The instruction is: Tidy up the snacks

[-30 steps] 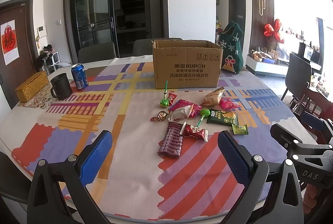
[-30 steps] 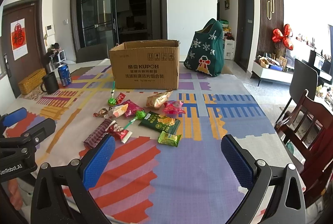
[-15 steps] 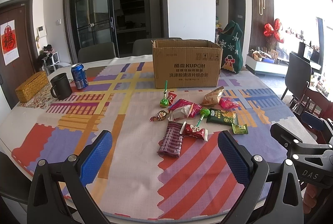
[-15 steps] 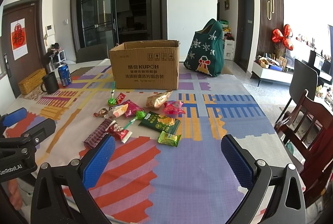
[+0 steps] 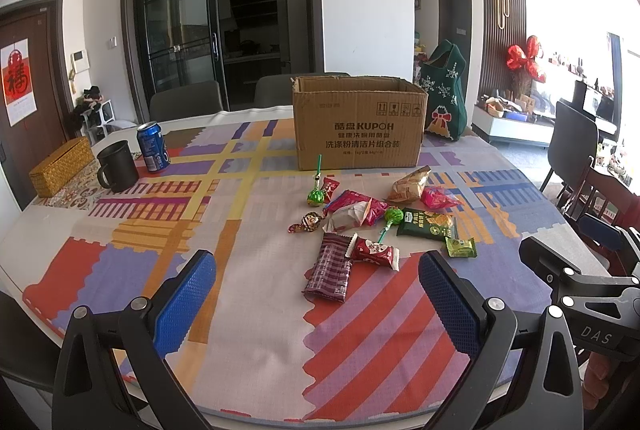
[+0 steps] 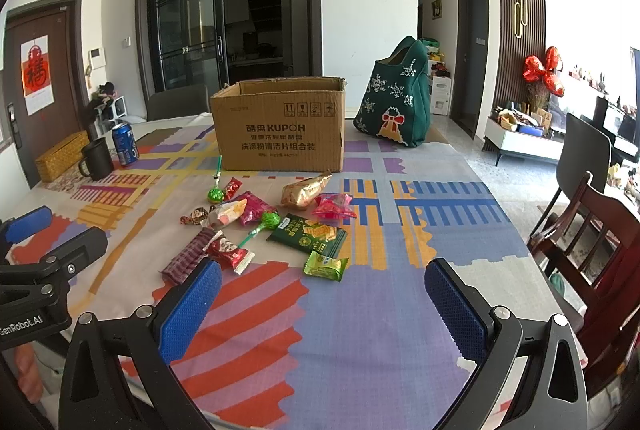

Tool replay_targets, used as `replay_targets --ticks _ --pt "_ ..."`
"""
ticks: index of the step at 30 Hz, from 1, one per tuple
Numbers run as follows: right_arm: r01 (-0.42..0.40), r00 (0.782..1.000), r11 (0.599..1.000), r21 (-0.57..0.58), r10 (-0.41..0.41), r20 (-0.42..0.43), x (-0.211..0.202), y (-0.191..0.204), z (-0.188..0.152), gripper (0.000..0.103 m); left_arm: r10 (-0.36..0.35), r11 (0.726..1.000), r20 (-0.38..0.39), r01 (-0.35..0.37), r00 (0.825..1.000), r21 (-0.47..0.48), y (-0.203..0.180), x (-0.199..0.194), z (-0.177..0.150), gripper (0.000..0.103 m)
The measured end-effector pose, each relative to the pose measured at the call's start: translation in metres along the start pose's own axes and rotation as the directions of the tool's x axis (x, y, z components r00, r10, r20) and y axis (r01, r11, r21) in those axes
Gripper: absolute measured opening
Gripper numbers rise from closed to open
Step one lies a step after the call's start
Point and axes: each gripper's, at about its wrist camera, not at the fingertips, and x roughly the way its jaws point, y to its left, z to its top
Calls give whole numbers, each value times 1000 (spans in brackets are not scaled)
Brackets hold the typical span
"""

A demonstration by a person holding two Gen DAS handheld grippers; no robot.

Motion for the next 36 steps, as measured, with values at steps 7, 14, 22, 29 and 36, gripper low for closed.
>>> replay_targets --ticks 7,14,22,29,36 --pt "0 1000 1000 0 0 1 0 0 0 102 0 1000 0 0 1000 0 0 1 0 103" --pt "0 1000 1000 0 0 1 0 0 0 102 1 1000 1 -1 1000 1 0 -1 0 103" --pt "0 1000 1000 -1 0 0 6 2 -2 102 -6 1000 -1 6 1000 2 0 -1 1 103" --pt "-2 1000 1000 -9 2 -20 6 3 0 102 0 1000 -28 0 1000 1 0 2 3 103" --pt "-14 998 999 -29 12 -58 26 8 -1 102 -6 1000 -90 7 996 8 1 33 5 95"
